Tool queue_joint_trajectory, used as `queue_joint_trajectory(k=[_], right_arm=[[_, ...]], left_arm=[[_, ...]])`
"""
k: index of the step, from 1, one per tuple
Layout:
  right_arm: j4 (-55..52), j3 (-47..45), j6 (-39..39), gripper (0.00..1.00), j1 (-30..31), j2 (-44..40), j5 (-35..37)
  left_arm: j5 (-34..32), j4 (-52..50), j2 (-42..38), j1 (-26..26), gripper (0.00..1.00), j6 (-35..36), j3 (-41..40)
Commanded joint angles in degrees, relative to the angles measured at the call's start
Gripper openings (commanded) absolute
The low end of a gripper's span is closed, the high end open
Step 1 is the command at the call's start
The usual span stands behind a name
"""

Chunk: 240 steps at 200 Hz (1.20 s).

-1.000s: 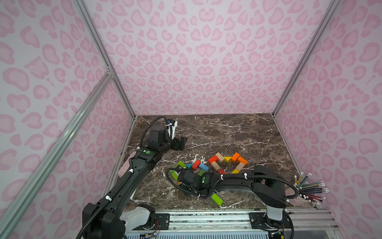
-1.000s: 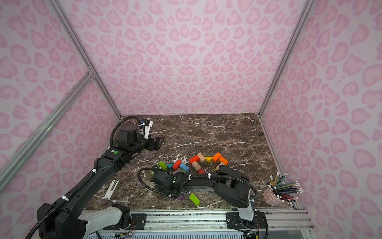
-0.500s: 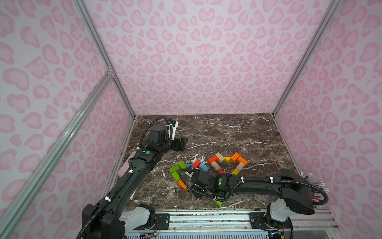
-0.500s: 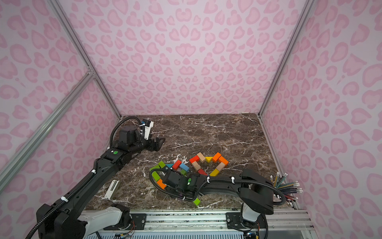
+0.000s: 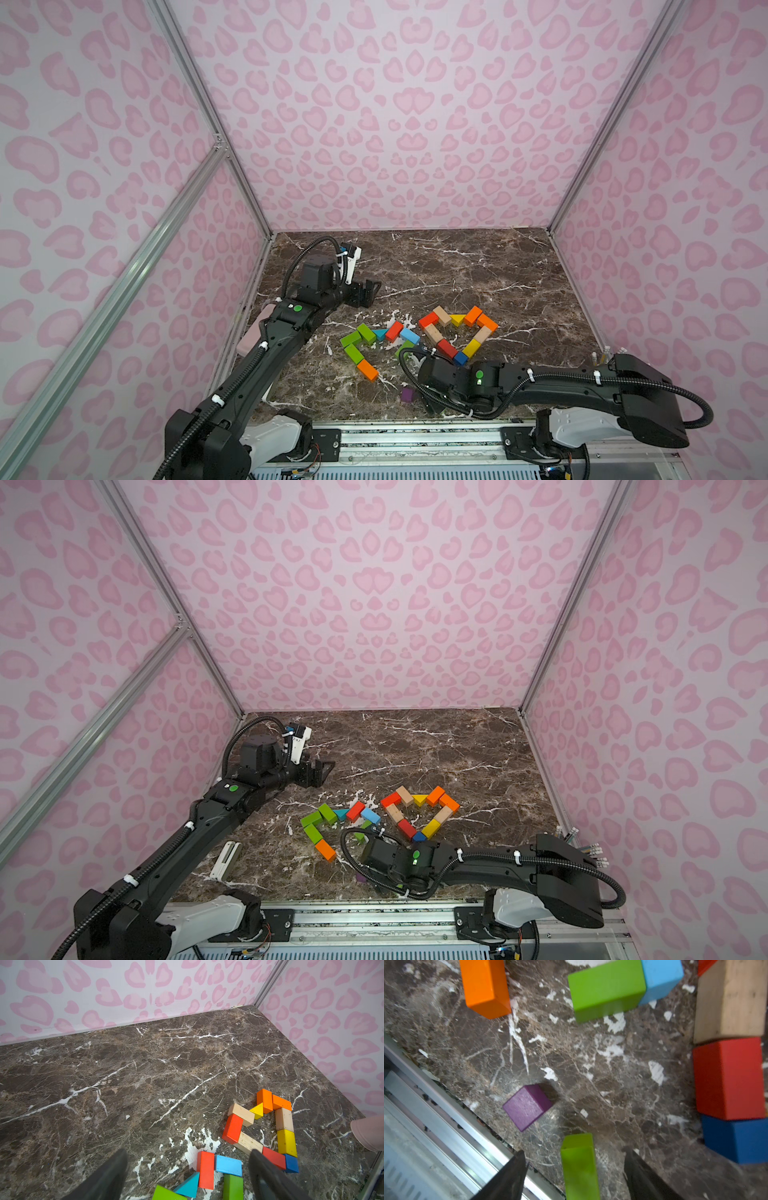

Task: Assemble a heart with building blocks
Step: Adjust the building block at the center of the board, then pick up the building block from the center of the board.

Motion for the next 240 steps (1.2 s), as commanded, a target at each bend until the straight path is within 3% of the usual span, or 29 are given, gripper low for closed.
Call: queue_joint_trajectory(k=[1, 52, 99, 136, 189, 240], right_arm=[[-0.9, -1.9, 5.5, 0.76, 1.0, -0.8, -0.3], [1.6, -5.6, 9.7, 0.77, 2.9, -2.3, -3.5], [6.9, -5.0, 6.8, 0.70, 4.6, -1.7, -7.5], [12.5, -6.1, 5.3, 0.68, 2.5, -4.5, -8.9], [12.3, -8.6, 2.9, 0.68, -3.6, -13.9, -8.1], [6.0, -10.4, 0.4, 0.72, -12.3, -28.0, -7.1]], left_arm=[[0.5, 2.3, -0.3, -0.2, 0.93, -0.1, -0.3], [-0.9, 1.3, -0.1, -1.7, 0.94, -0.2, -0.8], [-4.8, -4.0, 0.3, -3.5, 0.93, -2.5, -0.2], [-6.9, -7.0, -1.1, -6.2, 0.90, -5.6, -1.0], [-11.0, -11.8, -2.7, -15.9, 0.79, -14.9, -5.0], [-14.6, -13.5, -6.5, -29.1, 0.79, -30.7, -9.8]])
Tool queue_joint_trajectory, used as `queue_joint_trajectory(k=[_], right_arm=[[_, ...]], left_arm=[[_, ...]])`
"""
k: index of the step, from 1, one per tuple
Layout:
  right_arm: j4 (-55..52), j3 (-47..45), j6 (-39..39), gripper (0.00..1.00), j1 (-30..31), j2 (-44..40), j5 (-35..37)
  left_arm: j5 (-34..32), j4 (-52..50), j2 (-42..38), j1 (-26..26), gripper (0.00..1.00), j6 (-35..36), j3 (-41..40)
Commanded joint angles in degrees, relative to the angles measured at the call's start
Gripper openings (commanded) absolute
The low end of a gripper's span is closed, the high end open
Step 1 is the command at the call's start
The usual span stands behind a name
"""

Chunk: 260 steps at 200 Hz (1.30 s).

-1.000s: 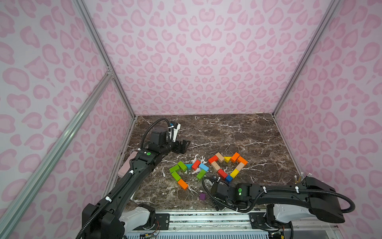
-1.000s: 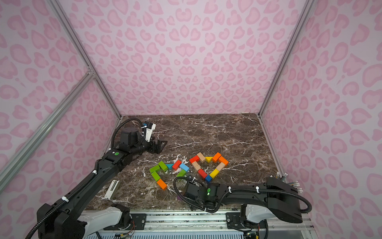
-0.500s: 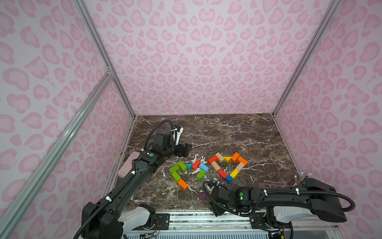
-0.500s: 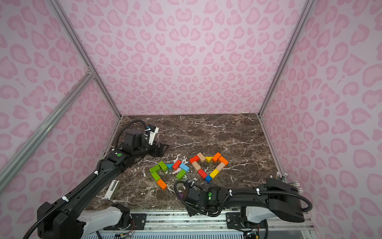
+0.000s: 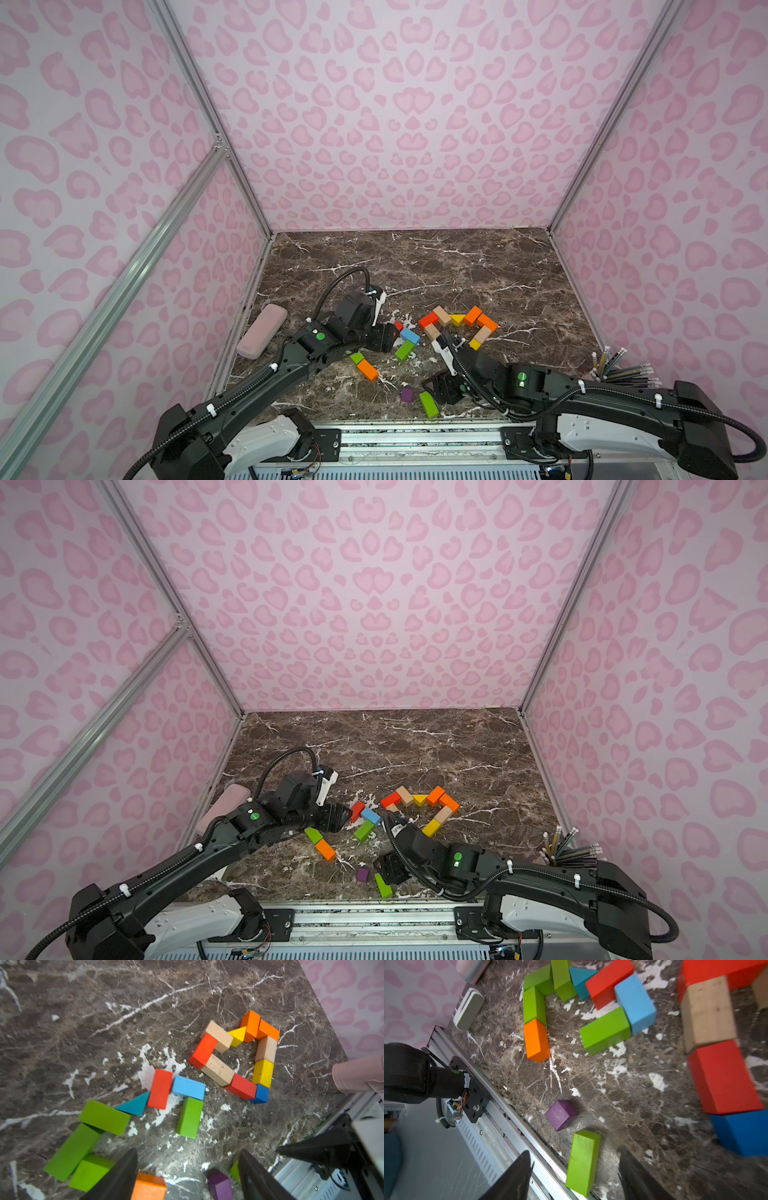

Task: Assemble a heart with building blocks
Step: Pick up the building block from the center of the board.

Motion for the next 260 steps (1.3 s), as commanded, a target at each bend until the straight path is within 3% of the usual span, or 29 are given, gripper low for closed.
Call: queue_joint_trajectory(k=[1, 49, 79, 104, 172, 260], right_arm=[[-3.2, -0.7, -2.1, 0.72, -3.0, -5.7, 1.0], [-9.4, 1.7, -7.7, 0.73, -18.4, -14.3, -8.0], [-9.5, 4.7, -12.2, 0.74, -23.6, -11.0, -11.5], [-7.0, 6.2, -15.7, 0.74, -27.2, -6.8, -15.2], [-4.8, 5.9, -18.1, 0.76, -31.8, -5.7, -19.4], [-5.2, 5.3, -17.7, 0.78, -31.8, -8.9, -19.2]], left_arm=[[-3.9, -0.5, -1.3, -4.4, 0.79, -10.2, -1.1], [-7.3, 0.6, 0.7, -18.2, 0.79, -23.7, -1.7], [-8.3, 1.0, 6.5, -27.0, 0.80, -29.5, 1.0], [-8.2, 2.1, 11.7, -31.3, 0.80, -32.7, 2.8], [-5.2, 6.2, 20.7, -34.5, 0.78, -36.9, 3.5], [-6.4, 4.5, 30.6, -34.4, 0.69, -33.8, 6.9]])
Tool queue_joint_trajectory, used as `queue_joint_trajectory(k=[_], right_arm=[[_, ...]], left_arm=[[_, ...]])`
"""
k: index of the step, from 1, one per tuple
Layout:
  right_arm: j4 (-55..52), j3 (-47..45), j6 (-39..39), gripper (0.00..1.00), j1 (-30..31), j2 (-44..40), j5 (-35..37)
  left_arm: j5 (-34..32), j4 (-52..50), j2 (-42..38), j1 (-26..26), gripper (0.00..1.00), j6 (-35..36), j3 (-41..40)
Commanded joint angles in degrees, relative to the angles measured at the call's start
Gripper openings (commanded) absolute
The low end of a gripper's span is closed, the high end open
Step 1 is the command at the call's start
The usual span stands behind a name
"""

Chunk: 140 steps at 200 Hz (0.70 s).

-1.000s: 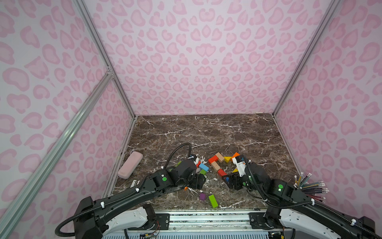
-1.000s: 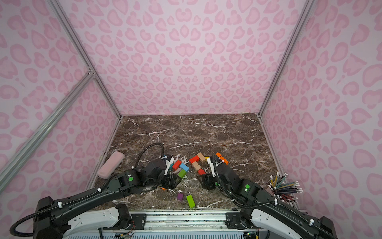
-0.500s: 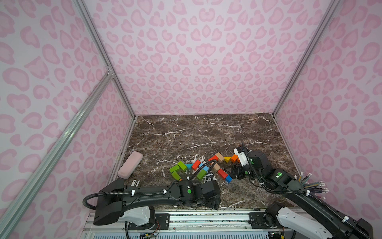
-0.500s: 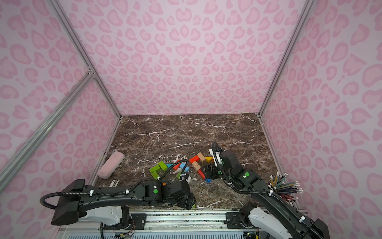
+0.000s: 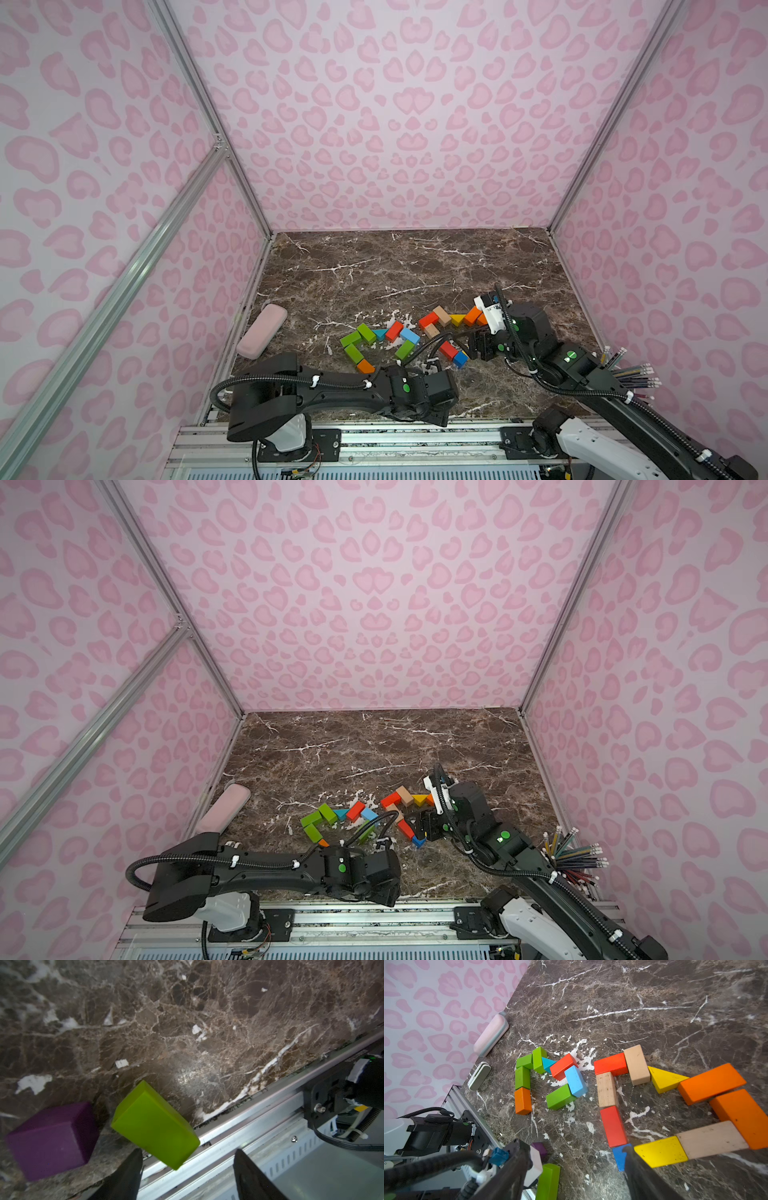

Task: Assemble a heart with building blocks
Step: Pick up the building block from the center of the board.

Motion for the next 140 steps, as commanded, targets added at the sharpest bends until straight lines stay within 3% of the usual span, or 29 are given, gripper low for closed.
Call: queue_joint_trajectory(k=[1, 76, 125, 136, 140], right_arm=[[1.6, -0.1, -0.4, 0.78, -0.1, -0.4, -0.7], [2.6, -1.0, 0.1, 0.78, -0.1, -1.1, -1.9], [2.6, -1.0, 0.1, 0.78, 0.0, -1.4, -1.7], [2.6, -1.1, 0.1, 0.77, -0.1, -1.4, -1.5], [2.7, -1.1, 0.1, 0.77, -0.1, -1.5, -1.5]], left_arm=[[-1.4, 0.6, 1.4, 0.1, 0.69, 1.2, 1.3], [-3.2, -0.1, 5.4, 3.7, 0.56, 5.9, 3.5], [-2.4, -0.9, 7.2, 4.4, 0.37, 9.1, 5.2], [-2.5, -1.2, 7.2, 4.4, 0.37, 9.7, 5.3], [-2.6, -1.4, 7.2, 4.5, 0.32, 9.9, 5.4]])
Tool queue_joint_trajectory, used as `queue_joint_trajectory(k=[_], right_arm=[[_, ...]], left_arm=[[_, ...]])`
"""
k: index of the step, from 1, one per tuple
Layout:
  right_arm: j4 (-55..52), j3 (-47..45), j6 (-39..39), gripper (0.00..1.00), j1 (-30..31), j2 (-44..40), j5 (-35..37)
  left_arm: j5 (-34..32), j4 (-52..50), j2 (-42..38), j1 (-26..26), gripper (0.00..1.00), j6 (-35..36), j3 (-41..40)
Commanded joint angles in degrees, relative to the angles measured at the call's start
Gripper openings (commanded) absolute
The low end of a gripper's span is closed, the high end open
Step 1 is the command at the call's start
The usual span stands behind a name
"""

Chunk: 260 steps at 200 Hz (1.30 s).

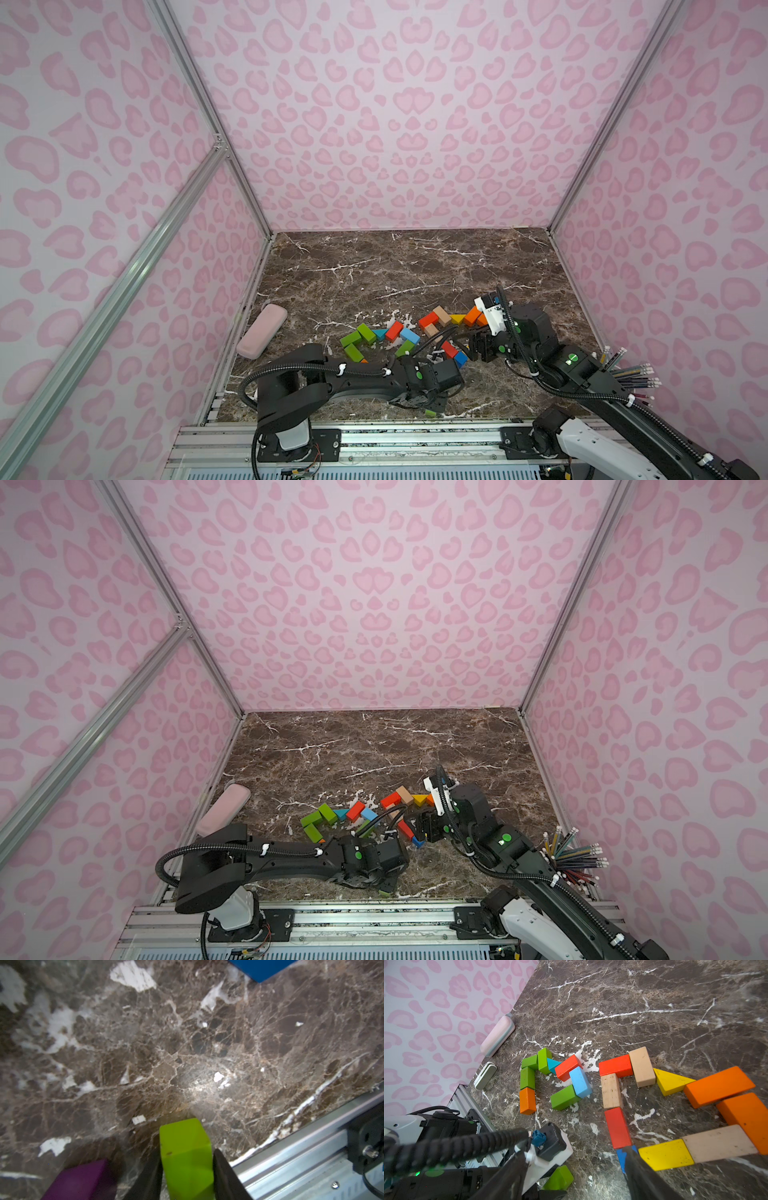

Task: Assemble a heart with building blocks
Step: Pick up the building block from the center of the board, then assemble the building block at the center of the board.

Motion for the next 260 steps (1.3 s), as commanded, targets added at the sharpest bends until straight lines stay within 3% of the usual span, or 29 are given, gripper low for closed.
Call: queue_joint_trajectory(k=[1, 24, 83, 160, 260], right_arm=[[1.4, 0.0, 0.1, 0.77, 0.0, -0.3, -0.3], [1.4, 0.0, 0.2, 0.77, 0.0, -0.3, -0.2], [1.8, -0.3, 0.0, 0.77, 0.0, -1.7, -0.1], [1.6, -0.3, 0.1, 0.78, 0.0, -3.0, 0.8], [1.6, -0.6, -0.1, 0.78, -0.1, -3.6, 0.4]], left_arm=[[-0.8, -0.1, 0.2, 0.1, 0.31, 2.2, 0.9], [-2.5, -1.3, -0.5, 0.1, 0.25, 3.4, 1.9], [-6.0, -4.9, -4.9, 1.1, 0.22, 10.4, 6.4], [-9.3, -12.9, -12.8, 6.1, 0.21, 20.5, 2.9], [-12.7, -15.2, -11.9, 11.7, 0.20, 32.0, 2.0]])
